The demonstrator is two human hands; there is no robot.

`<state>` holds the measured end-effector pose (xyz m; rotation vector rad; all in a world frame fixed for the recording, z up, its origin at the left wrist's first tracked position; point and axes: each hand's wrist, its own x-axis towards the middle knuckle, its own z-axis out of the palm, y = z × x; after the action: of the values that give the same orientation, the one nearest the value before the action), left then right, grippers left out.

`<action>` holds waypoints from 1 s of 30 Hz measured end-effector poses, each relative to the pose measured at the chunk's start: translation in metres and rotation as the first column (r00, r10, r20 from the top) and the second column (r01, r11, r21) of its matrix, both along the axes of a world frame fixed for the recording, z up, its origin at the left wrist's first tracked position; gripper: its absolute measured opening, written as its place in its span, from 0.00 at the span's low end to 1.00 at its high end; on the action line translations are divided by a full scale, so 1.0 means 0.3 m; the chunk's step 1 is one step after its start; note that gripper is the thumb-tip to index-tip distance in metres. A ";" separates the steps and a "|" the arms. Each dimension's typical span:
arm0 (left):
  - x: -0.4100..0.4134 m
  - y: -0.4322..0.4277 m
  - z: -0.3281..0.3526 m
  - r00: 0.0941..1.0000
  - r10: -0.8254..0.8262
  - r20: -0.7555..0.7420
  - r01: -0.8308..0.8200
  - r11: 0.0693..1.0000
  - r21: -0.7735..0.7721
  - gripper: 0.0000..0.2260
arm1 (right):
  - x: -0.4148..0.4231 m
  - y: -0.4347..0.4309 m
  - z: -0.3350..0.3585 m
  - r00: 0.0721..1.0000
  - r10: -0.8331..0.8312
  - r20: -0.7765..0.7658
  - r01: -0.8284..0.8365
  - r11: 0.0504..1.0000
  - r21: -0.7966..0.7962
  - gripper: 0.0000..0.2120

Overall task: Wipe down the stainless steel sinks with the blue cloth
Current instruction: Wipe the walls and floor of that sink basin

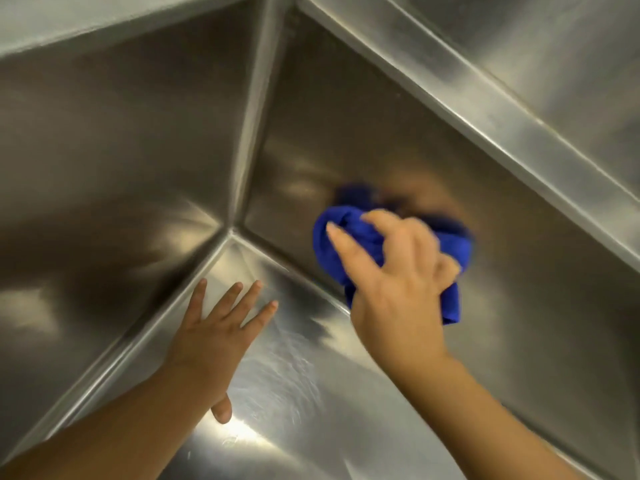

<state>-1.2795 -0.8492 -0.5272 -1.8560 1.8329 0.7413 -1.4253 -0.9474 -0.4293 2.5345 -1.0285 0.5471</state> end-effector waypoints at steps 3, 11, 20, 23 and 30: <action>0.001 0.001 0.002 1.000 0.003 -0.003 -0.003 1.000 0.004 0.63 | 0.033 -0.013 0.143 0.964 0.004 0.265 0.044 0.984 -0.174 0.25; 0.001 -0.003 -0.011 1.000 0.015 0.001 -0.015 1.000 -0.004 0.64 | 0.039 -0.006 -0.105 0.997 -0.047 -0.068 0.043 0.997 -0.060 0.29; -0.003 0.004 -0.035 1.000 0.029 0.003 -0.029 0.998 -0.064 0.66 | 0.205 -0.034 0.156 0.907 -0.025 0.421 0.119 0.973 -0.200 0.25; -0.005 0.003 -0.029 0.999 0.045 0.005 -0.045 0.998 -0.050 0.66 | 0.215 -0.025 0.020 0.989 0.016 0.145 -0.001 0.994 -0.105 0.22; -0.006 0.001 -0.028 0.999 0.047 0.015 -0.045 0.997 -0.070 0.65 | 0.274 -0.002 0.047 0.973 -0.017 0.231 0.033 0.997 -0.063 0.25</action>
<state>-1.2811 -0.8488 -0.5356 -1.9483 1.8331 0.6842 -1.3432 -0.9481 -0.4151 2.4381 -1.0992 0.8705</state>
